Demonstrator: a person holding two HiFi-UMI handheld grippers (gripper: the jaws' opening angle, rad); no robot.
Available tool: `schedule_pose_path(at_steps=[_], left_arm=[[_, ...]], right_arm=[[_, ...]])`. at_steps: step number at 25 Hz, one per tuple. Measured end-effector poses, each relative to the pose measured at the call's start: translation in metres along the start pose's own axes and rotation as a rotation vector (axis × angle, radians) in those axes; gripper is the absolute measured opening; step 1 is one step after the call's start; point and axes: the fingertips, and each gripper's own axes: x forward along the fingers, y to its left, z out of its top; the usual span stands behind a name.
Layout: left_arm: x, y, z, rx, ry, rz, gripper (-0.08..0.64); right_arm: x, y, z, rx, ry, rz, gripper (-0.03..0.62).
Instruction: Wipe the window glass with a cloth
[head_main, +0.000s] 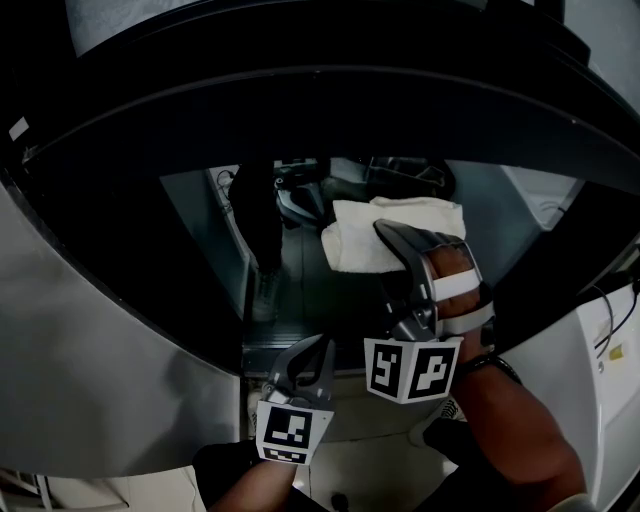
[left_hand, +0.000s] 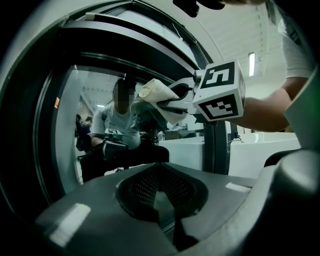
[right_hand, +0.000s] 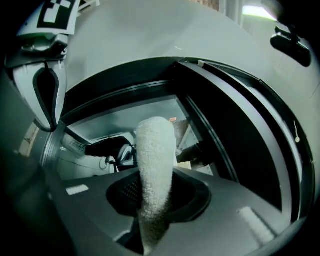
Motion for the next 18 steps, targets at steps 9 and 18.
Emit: schedule_pose_path(at_steps=[9,18], left_arm=[[0.012,0.015,-0.004,-0.024,0.044,0.016,0.017],[0.015,0.001,-0.044,-0.024,0.089,-0.011,0.017]], right_arm=[[0.008,0.012,-0.009,0.034,0.028,0.056,0.091],[-0.002,0.072,-0.023,0.049,0.042,0.122,0.091]])
